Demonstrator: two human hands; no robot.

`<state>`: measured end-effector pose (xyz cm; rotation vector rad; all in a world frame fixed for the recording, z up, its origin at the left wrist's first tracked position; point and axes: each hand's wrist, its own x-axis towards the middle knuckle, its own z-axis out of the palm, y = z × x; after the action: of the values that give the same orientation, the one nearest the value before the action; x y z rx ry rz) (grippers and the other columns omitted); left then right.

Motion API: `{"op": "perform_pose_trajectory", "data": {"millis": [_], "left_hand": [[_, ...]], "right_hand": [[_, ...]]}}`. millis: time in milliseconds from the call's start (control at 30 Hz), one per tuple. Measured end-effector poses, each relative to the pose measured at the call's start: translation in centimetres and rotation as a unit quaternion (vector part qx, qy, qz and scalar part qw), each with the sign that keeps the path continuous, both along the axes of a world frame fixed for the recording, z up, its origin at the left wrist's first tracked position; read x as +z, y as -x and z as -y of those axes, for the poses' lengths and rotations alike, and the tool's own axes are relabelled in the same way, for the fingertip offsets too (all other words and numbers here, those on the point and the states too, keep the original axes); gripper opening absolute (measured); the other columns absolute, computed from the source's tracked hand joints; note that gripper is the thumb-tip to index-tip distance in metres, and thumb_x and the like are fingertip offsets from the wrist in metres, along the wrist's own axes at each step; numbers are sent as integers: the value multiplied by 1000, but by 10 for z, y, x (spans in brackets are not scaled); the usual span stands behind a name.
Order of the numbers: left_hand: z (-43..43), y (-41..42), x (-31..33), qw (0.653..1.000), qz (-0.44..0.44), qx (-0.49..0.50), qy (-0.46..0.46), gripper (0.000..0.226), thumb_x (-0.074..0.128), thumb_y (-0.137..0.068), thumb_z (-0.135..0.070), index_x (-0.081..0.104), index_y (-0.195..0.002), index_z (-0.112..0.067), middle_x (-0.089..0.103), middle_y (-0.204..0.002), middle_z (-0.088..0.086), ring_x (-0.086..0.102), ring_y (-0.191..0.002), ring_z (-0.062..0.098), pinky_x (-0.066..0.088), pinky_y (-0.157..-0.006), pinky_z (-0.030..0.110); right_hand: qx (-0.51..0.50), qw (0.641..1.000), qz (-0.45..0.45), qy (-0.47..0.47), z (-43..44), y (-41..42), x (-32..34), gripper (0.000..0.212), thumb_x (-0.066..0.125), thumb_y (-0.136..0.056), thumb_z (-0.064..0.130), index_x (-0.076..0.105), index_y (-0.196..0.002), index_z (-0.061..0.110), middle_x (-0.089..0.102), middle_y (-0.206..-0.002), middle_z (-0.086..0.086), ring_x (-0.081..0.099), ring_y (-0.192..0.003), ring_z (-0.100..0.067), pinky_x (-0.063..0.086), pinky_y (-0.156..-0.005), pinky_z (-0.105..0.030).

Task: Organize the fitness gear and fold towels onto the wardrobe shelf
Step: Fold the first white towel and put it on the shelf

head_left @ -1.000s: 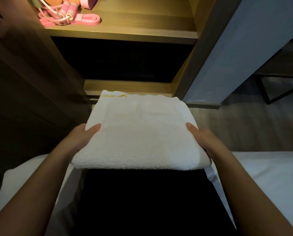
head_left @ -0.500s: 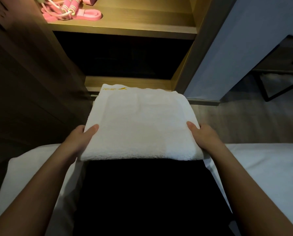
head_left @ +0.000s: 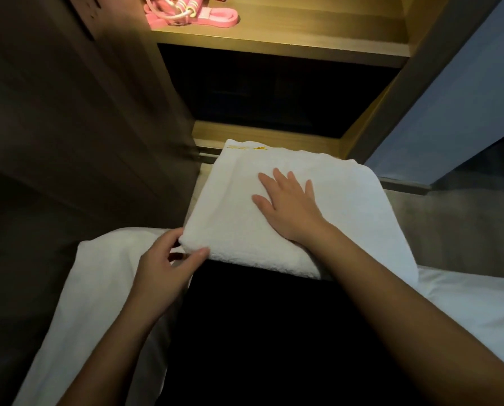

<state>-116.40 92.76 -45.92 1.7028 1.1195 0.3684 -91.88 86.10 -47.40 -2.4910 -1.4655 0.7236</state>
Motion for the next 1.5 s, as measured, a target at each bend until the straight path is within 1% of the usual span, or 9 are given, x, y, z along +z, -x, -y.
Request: {"op": "perform_pose_trajectory", "data": {"millis": [100, 333, 500, 767, 967, 1067, 1200, 1400, 1500], "left_hand": [[-4, -5, 6, 995, 63, -51, -62, 41, 72, -77, -38, 58, -115, -36, 63, -112, -22, 59, -106, 2, 48, -82, 9], [-36, -23, 15, 981, -3, -180, 74, 36, 71, -78, -35, 58, -112, -40, 66, -102, -30, 61, -103, -6, 52, -87, 15], [-36, -38, 26, 962, 101, -244, 64, 39, 73, -83, -34, 57, -118, -40, 64, -118, -25, 59, -114, -1, 47, -86, 9], [-75, -43, 38, 902, 6, -416, -114, 27, 65, -89, -40, 62, -115, -33, 66, -111, -21, 61, -100, -1, 43, -83, 16], [-59, -2, 15, 949, 2, -314, 11, 31, 69, -83, -24, 69, -114, -23, 65, -114, -16, 58, -113, 10, 47, -94, 21], [-48, 1, 9, 976, -3, -209, 61, 35, 66, -77, -38, 71, -108, -23, 67, -100, -4, 63, -98, 11, 51, -80, 17], [-26, -5, -4, 994, -50, -61, 69, 58, 60, -83, -44, 58, -83, 14, 57, -80, 31, 54, -67, 25, 45, -64, 23], [-30, -36, 1, 971, -87, 48, 217, 46, 59, -76, -53, 45, -110, -25, 54, -105, -2, 55, -95, 19, 49, -87, 43], [-34, -49, -1, 971, -146, 40, 183, 52, 56, -88, -58, 37, -124, -26, 51, -113, -4, 54, -93, 12, 50, -76, 33]], "right_hand": [[-3, 1000, 13, -8, 5, 1, -9, 59, 16, -100, 57, 10, -154, 34, 1, -164, 0, -4, -150, -27, -7, -117, -54], [-14, 1000, 10, -17, 5, 0, -12, 58, 18, -100, 56, 13, -153, 34, 4, -164, 1, -2, -150, -26, -5, -117, -54], [-21, 999, -9, -28, 4, 2, -10, 56, 18, -101, 53, 15, -153, 33, 6, -163, 0, 0, -150, -25, -4, -119, -55], [-38, 997, -44, -42, 7, -4, -7, 55, 24, -101, 54, 21, -152, 33, 9, -163, 3, 2, -150, -22, -4, -119, -51], [-35, 998, -24, -50, 6, 3, -12, 54, 23, -100, 53, 21, -151, 34, 9, -163, 3, 1, -150, -23, -5, -119, -53], [-38, 998, -24, -49, 6, 3, -13, 55, 24, -100, 53, 21, -151, 34, 9, -163, 3, 2, -150, -22, -5, -119, -53], [-38, 998, -16, -51, 7, 4, -11, 54, 24, -100, 53, 22, -151, 34, 10, -163, 3, 2, -150, -22, -4, -119, -53], [-38, 998, -7, -52, 6, 5, -12, 54, 22, -101, 52, 20, -152, 33, 9, -163, 1, 1, -150, -23, -6, -119, -53], [-33, 998, 2, -49, 8, 5, -11, 55, 21, -101, 52, 20, -152, 33, 9, -163, 2, 2, -150, -23, -6, -119, -52]]}}
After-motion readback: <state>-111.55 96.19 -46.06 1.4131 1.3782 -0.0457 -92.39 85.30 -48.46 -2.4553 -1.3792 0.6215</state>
